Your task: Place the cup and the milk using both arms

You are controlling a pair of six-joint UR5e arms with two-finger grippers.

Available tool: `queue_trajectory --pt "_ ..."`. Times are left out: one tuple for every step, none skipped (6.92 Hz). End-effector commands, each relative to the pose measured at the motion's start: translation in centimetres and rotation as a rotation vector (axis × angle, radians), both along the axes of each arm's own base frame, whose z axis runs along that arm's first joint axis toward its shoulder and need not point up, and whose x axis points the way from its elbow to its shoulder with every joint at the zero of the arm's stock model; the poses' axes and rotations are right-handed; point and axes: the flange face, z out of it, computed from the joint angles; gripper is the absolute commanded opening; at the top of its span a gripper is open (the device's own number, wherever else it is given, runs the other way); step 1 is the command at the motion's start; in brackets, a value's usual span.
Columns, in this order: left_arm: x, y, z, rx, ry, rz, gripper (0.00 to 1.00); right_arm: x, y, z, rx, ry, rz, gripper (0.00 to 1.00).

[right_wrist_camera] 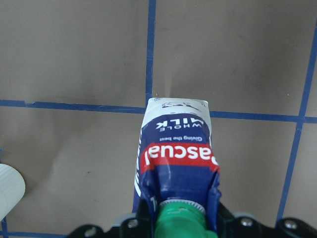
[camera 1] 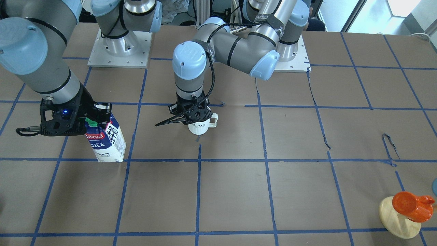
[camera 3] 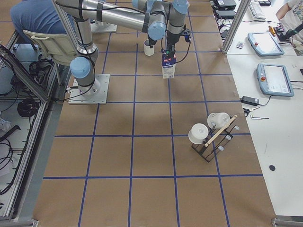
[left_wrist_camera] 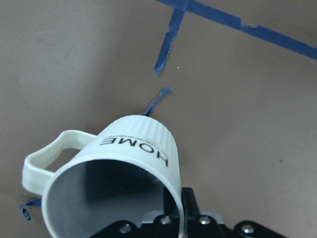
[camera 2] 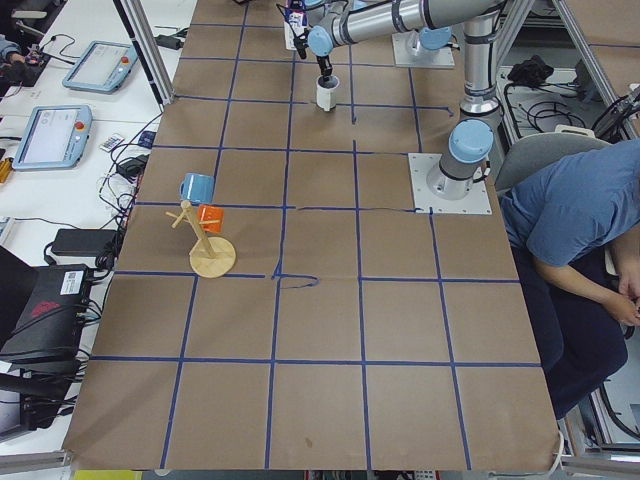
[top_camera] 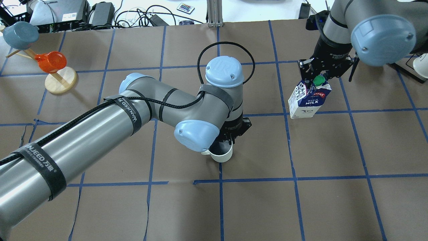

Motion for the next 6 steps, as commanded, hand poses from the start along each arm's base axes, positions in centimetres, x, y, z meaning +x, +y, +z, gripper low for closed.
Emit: queue_trajectory --pt "3.1 -4.4 4.2 -0.056 0.028 0.072 1.0 0.2 0.1 0.2 -0.002 -0.001 0.002 0.16" --pt "6.1 -7.0 7.8 -0.06 0.036 0.076 1.0 2.5 0.5 0.2 -0.002 0.003 -0.017 0.16" --pt "9.3 -8.5 12.0 -0.047 0.043 -0.007 1.0 5.9 1.3 0.2 -0.006 0.009 -0.049 0.16" --pt "13.4 -10.0 16.5 -0.069 0.054 -0.022 1.0 8.8 2.1 0.0 -0.004 -0.011 -0.043 0.16" --pt "17.5 -10.1 20.4 -0.084 0.057 -0.088 1.0 10.6 2.6 -0.2 0.005 -0.053 -0.079 0.16" --pt "19.2 -8.5 23.8 -0.132 0.056 -0.197 1.0 11.9 2.9 -0.9 0.021 -0.05 -0.107 0.16"
